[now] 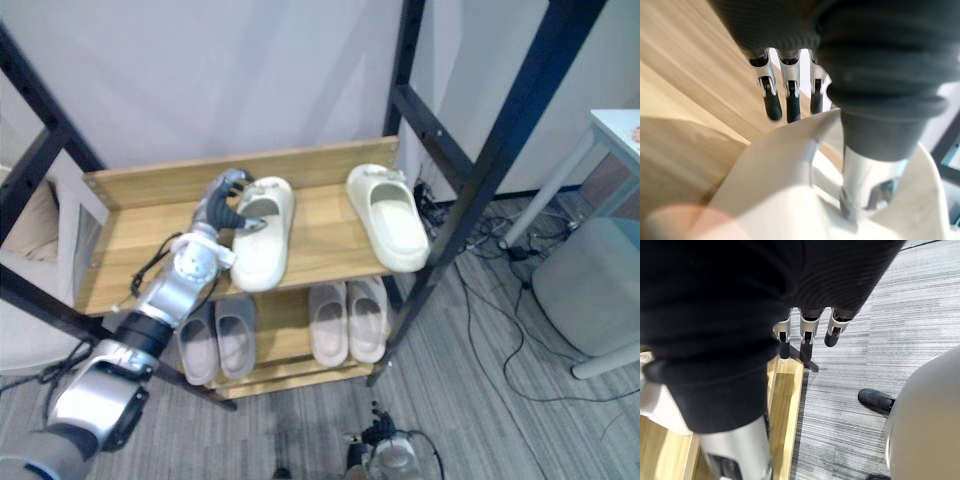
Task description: Organize the slippers on the shoe rack
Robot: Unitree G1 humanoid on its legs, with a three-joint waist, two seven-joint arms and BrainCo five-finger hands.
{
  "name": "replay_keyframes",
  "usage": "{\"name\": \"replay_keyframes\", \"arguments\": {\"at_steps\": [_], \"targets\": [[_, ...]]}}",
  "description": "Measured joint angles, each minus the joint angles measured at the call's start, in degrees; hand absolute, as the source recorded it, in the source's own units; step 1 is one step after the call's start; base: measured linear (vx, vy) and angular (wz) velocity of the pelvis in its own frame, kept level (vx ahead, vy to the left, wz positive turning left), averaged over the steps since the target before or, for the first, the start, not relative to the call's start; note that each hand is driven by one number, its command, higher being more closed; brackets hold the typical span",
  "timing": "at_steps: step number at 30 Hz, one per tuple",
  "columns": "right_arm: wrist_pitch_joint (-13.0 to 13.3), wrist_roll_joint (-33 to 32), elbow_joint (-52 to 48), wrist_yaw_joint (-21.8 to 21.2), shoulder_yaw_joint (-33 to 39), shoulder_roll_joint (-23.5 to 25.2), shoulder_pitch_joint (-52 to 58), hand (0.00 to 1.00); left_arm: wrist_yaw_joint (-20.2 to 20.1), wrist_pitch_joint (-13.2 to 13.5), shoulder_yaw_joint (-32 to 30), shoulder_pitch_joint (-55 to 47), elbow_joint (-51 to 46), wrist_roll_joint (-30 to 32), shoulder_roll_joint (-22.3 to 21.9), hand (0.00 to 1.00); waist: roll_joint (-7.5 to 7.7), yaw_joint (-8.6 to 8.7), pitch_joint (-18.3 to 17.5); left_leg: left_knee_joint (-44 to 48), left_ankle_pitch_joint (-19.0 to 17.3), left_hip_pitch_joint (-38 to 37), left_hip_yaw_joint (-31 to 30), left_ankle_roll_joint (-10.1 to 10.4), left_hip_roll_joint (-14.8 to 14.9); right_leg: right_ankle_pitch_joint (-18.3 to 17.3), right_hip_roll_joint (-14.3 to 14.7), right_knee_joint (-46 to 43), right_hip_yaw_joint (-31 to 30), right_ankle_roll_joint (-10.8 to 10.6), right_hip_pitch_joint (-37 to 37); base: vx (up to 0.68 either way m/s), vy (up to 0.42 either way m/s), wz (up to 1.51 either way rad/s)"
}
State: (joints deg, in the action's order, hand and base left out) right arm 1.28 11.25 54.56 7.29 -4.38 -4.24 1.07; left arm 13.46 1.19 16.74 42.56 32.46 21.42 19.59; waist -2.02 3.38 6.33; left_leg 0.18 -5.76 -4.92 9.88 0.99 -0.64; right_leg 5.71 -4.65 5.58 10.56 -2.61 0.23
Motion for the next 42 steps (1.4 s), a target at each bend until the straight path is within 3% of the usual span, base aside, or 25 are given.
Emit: {"name": "replay_keyframes", "arguments": {"at_steps": [5, 24, 42], "targets": [[0.4, -0.1, -0.9, -0.1, 3.0, -0.7, 0.6, 0.0, 0.0, -0.4, 0.0, 2.1, 1.4, -0.1, 0.9, 1.0, -0.9, 0.89, 0.5, 0.0, -0.1, 0.0, 1.4, 0.2, 0.1, 0.3, 0.2, 0.0, -1.3, 0.0, -0.3, -0.01, -0.002, -0.15], [1.1, 0.0, -4.4, -0.5, 1.9, -0.6, 2.5, 0.0, 0.0, -0.5, -1.1, 2.6, 1.7, -1.5, 0.8, 1.0, -0.9, 2.36, 0.5, 0.0, -0.3, -0.1, 1.5, 0.4, 0.3, 0.4, 0.5, 0.0, -1.4, 0.0, -0.3, 0.0, -0.004, -0.01], [1.1, -0.2, -4.5, -0.5, 1.9, -0.5, 2.4, 0.0, 0.2, -0.7, 3.0, 6.5, 2.1, -5.4, -5.9, 1.0, -0.89, 3.1, 0.5, 0.0, -0.3, -0.1, 1.3, 0.4, 0.1, 0.4, 0.2, 0.0, -1.2, 0.0, -0.3, 0.0, 0.0, 0.0]]}}
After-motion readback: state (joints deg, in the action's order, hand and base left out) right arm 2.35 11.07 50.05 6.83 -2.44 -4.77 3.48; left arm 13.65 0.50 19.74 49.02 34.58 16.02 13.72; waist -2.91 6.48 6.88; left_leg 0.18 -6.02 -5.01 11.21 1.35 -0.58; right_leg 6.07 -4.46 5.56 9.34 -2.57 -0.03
